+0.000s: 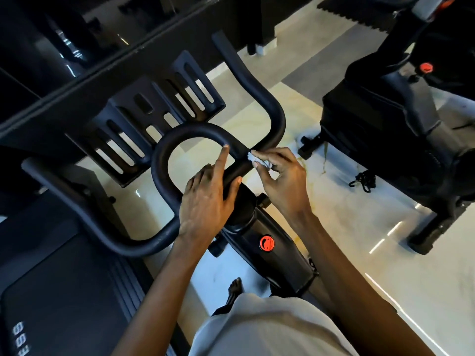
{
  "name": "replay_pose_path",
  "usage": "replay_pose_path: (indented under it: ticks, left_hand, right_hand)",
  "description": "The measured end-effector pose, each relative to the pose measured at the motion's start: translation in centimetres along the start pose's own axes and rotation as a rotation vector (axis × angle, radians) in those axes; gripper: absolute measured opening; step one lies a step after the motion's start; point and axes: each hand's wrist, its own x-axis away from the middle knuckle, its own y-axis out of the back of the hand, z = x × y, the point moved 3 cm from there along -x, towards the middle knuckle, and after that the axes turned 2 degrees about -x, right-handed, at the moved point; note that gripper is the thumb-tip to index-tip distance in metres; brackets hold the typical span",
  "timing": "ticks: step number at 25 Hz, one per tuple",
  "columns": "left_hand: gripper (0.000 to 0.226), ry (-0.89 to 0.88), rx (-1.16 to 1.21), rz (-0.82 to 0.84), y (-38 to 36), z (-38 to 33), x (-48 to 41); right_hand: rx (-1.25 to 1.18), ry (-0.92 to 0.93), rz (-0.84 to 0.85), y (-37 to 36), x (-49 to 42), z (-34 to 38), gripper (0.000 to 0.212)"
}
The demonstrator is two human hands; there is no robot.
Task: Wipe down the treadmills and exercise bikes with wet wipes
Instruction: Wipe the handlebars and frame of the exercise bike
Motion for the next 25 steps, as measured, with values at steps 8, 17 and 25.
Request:
replay_pose_path:
  ticks: [8, 17, 25]
  left_hand:
    - [0.059, -0.014, -0.104, -0.091, -0.6, -0.9, -0.9]
    - [0.061, -0.003, -0.119, -0.093, -0.9, -1.0, -1.4]
    - [0.071, 0.033, -0.094, -0.152, -1.0, -1.2, -1.2]
  right_hand:
    - [0.118, -0.022, -0.018, 1.9, -4.0, -2.0, 0.029]
    - [0.042, 0.071, 0.106, 2.2, -2.9, -1.4, 0.027]
    - [0.059, -0.033, 0.106, 2.2, -3.8, -1.3, 0.021]
